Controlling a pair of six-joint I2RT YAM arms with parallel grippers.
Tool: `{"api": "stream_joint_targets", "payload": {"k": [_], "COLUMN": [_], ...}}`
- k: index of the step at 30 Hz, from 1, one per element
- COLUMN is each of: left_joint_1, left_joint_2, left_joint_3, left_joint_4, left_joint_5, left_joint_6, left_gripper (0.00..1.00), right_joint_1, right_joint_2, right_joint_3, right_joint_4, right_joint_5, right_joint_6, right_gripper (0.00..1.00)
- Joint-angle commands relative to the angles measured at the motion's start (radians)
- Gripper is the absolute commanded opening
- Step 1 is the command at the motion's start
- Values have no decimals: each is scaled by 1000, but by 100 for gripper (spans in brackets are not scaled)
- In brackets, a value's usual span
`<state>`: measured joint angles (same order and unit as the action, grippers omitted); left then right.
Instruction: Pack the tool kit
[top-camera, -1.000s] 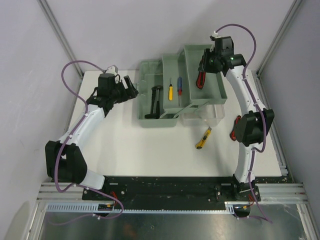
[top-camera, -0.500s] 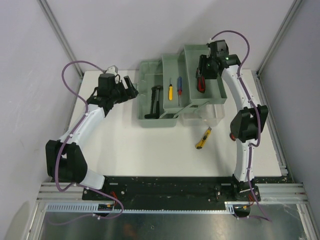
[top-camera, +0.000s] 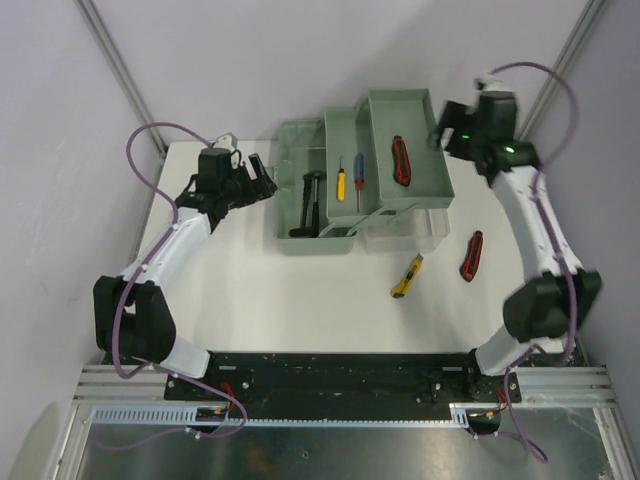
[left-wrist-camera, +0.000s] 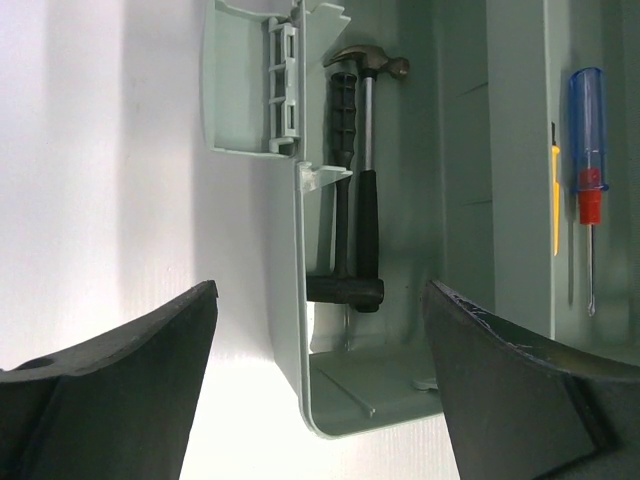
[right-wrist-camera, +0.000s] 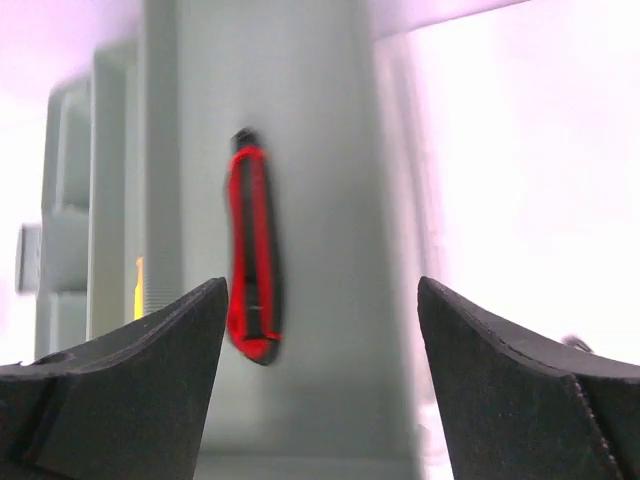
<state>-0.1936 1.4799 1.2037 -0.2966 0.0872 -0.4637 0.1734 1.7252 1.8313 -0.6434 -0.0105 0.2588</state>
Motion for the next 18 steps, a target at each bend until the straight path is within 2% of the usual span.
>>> {"api": "stream_joint_targets", "payload": {"k": [1, 5, 10, 18], "left_joint_1": [8, 8, 9, 9], "left_joint_2": [12, 32, 58, 73], "left_joint_3": [-11, 2, 15, 10], "left_joint_4": [26, 27, 26, 27], "left_joint_5": [19, 26, 39, 48], "left_joint_6": [21, 22, 19, 16], "left_gripper": [87, 87, 87, 87], "right_joint_1": [-178, -280, -297, -302], "right_joint_2": [-240, -311, -242, -89], "right_joint_3": [-262, -435, -514, -637], "right_joint_4": [201, 146, 14, 30], "right_joint_5": [51, 78, 154, 190], "right_joint_6": [165, 179, 143, 167], "right_gripper": [80, 78, 74, 68]}}
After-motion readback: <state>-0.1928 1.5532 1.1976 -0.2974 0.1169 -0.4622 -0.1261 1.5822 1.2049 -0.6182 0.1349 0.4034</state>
